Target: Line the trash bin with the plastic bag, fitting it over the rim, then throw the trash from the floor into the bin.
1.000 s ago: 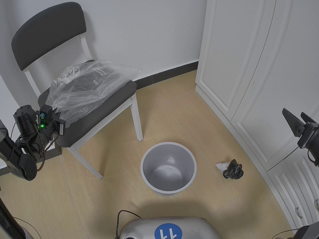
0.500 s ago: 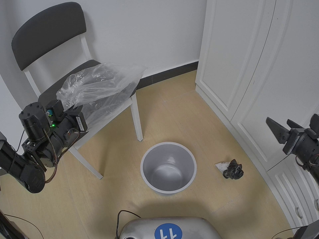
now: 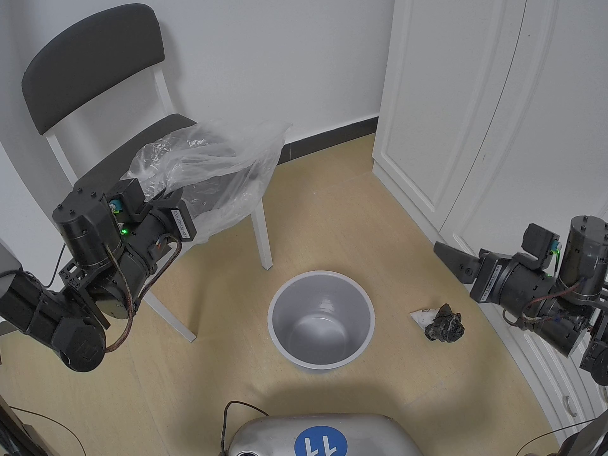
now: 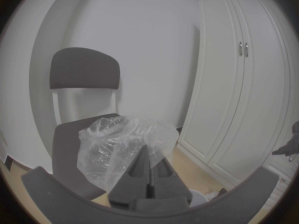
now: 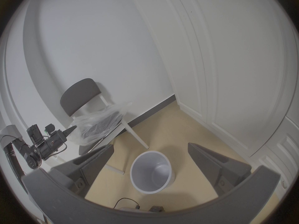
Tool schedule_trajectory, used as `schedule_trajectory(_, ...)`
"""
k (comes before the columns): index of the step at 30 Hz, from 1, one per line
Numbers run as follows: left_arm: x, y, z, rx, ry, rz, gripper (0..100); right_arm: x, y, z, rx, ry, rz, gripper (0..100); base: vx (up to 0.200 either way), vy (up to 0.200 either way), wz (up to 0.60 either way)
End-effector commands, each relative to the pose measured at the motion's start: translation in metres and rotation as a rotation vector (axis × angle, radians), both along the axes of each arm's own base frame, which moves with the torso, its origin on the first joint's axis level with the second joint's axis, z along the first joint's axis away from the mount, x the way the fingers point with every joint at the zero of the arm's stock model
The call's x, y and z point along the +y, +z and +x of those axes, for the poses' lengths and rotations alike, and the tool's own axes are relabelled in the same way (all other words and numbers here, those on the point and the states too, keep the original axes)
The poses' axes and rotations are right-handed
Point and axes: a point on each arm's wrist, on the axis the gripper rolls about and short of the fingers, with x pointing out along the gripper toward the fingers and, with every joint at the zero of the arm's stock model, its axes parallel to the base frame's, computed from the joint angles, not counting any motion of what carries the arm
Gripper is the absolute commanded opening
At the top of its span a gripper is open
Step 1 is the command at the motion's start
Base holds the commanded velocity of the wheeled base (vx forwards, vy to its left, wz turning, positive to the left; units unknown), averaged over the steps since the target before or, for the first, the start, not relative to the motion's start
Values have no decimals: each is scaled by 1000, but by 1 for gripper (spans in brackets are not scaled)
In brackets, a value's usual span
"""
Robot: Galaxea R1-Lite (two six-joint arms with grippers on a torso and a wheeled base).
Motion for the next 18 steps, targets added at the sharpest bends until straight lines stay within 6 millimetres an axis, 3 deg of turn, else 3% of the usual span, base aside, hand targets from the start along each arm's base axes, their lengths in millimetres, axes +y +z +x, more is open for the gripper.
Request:
schedule_trajectory(1,-6,2,-2,-9,-19,-4,0,8,-9,1,30,27,-17,100,0,0,0)
schedule_trajectory(6,-13,8,-9,-27,-52,-16,0,17,-20,-9,65,87,-42,100,0,0,0)
schedule_trajectory(18,-28,32,-42,-90,-153,-70,0,21,-26,-6,88,89,-56,100,0,0,0)
